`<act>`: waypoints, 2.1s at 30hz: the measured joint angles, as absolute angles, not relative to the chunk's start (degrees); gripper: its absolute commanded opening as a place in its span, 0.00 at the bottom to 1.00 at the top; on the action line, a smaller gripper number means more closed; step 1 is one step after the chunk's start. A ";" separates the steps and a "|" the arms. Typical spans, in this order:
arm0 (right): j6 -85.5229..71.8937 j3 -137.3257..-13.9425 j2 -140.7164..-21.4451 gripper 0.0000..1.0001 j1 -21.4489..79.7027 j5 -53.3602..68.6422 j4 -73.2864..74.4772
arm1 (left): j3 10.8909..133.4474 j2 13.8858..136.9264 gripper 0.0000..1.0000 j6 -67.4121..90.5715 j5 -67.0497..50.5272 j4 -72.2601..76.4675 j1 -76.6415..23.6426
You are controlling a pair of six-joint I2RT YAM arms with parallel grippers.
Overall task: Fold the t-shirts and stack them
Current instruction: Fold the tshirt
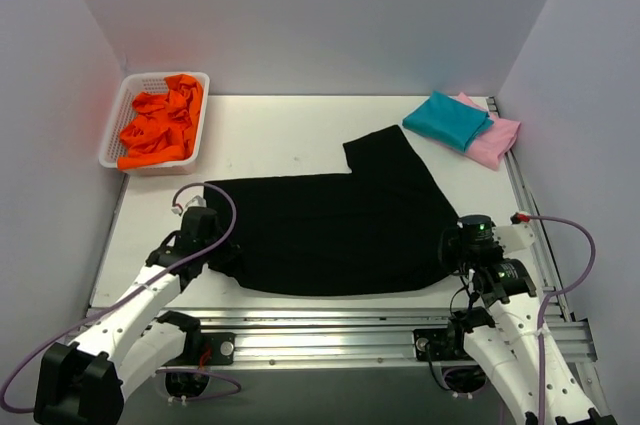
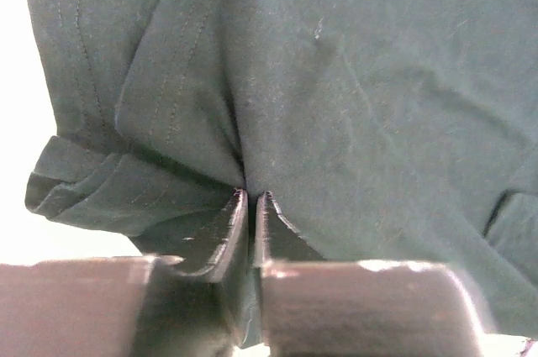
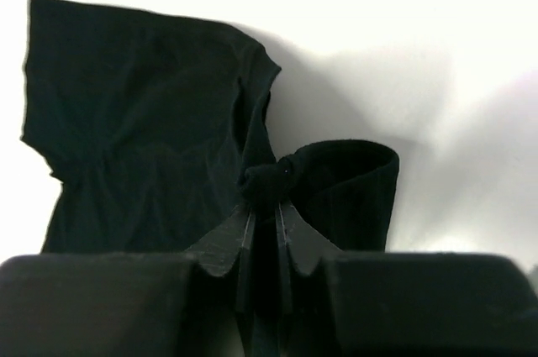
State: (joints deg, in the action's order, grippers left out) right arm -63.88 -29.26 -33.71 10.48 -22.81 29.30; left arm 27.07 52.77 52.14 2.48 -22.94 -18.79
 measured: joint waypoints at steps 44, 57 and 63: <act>-31.99 -117.56 -135.00 0.98 11.22 -11.84 8.69 | 56.99 92.12 0.95 47.31 -5.26 0.58 -9.93; -28.84 -122.23 -145.58 0.97 10.96 -17.54 10.07 | 54.68 92.88 0.95 47.29 -7.88 4.51 -8.71; -28.53 -124.05 -147.13 0.73 11.51 -18.22 8.73 | 54.00 94.17 0.96 47.31 -8.43 4.73 -7.29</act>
State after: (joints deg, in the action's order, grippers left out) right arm -28.53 -124.05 -147.13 11.51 -18.22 8.73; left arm 54.00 94.17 47.31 -8.43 4.73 -7.29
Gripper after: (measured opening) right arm 0.821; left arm 0.952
